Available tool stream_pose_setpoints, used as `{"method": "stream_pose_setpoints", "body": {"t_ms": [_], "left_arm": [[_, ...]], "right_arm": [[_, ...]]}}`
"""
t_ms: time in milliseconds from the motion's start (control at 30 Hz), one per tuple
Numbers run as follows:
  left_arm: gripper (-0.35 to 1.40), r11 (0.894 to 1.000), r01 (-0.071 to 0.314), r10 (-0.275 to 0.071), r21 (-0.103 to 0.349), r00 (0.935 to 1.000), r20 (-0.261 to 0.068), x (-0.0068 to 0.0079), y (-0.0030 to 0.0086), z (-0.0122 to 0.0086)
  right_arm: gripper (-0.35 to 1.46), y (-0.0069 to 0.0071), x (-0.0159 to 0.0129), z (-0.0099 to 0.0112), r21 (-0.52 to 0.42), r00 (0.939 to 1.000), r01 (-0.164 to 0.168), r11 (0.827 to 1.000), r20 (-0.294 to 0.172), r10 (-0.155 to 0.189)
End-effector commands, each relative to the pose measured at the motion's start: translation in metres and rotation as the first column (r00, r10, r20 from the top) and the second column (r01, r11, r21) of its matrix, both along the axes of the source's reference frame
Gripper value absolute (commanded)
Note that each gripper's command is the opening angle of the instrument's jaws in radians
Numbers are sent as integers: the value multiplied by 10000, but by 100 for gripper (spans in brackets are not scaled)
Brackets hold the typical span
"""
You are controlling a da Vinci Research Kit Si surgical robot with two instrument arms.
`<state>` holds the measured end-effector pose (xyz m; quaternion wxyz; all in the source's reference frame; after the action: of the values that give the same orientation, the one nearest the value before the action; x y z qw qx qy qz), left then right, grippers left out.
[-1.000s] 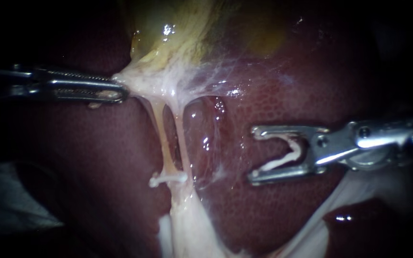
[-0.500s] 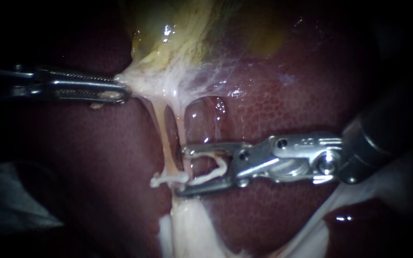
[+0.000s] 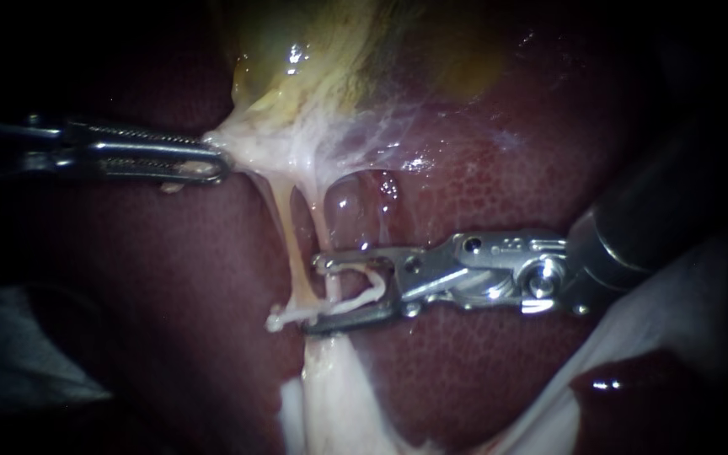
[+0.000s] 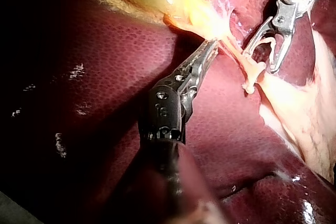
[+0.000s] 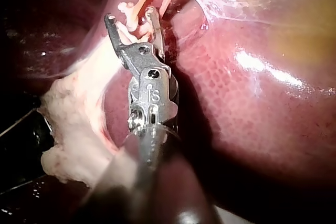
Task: Clipping second clip left tube
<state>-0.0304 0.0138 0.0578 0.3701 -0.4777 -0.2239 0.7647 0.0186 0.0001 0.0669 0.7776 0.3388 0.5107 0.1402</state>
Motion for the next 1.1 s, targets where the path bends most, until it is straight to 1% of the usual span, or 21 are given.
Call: {"method": "stream_pose_setpoints", "body": {"t_ms": [33, 100, 167, 233, 300, 333, 433, 500, 600, 700, 767, 800, 900, 1000, 1100], "left_arm": [[-35, 10000, 2, -2, 1, 10000, -3, 0, 0, 0], [-35, 10000, 4, -4, 0, 10000, -4, 0, 0, 0], [-35, 10000, 5, -5, -2, 10000, -5, -1, 0, 0], [-35, 10000, 8, -8, -2, 10000, -7, -1, 0, 0], [-35, 10000, 9, -9, -2, 10000, -8, -1, 0, 0], [-35, 10000, 9, -9, -2, 10000, -8, -1, 0, 0], [-35, 10000, 11, -11, -2, 10000, -9, -1, 0, 0], [-35, 10000, 12, -12, -2, 10000, -10, -2, 0, 0], [-35, 10000, 14, -14, -2, 10000, -10, -2, 0, 0], [-35, 10000, 14, -14, -2, 10000, -10, -2, 0, 0], [-35, 10000, 14, -14, -2, 10000, -10, -2, 0, 0], [-35, 10000, 14, -14, -2, 10000, -11, -2, 0, 0], [-35, 10000, 13, -13, -3, 10000, -10, -2, 0, 0], [-35, 10000, 15, -15, -5, 10000, -12, -2, 0, 1], [-35, 10000, 18, -18, -6, 10000, -14, -3, 0, 1]], "right_arm": [[49, -1, 5, -1, -17, 9997, 65, 10000, -254, -65], [48, 0, 11, -1, 196, 9988, 125, 9997, -485, -115], [46, 2, 20, 1, 359, 9971, 323, 9988, -707, -297], [46, 3, 31, 2, 414, 9959, 471, 9980, -796, -437], [46, 3, 38, 4, 391, 9954, 521, 9979, -824, -487], [46, 2, 41, 5, 403, 9954, 501, 9979, -837, -466], [46, -3, 46, 5, 721, 9930, 463, 9963, -1115, -381], [46, -6, 48, 2, 801, 9900, 453, 9958, -1366, -341], [46, -9, 51, -5, 943, 9871, 448, 9945, -1571, -296], [46, -11, 52, -13, 1105, 9824, 461, 9928, -1850, -250], [45, -11, 53, -18, 1200, 9793, 473, 9916, -2010, -224], [45, -11, 53, -22, 1236, 9769, 454, 9913, -2131, -182], [42, -7, 54, -30, 1443, 9730, 321, 9890, -2310, 21], [39, -4, 54, -34, 1526, 9733, 200, 9881, -2292, 157], [34, -4, 53, -34, 1637, 9742, 193, 9863, -2251, 183]]}}
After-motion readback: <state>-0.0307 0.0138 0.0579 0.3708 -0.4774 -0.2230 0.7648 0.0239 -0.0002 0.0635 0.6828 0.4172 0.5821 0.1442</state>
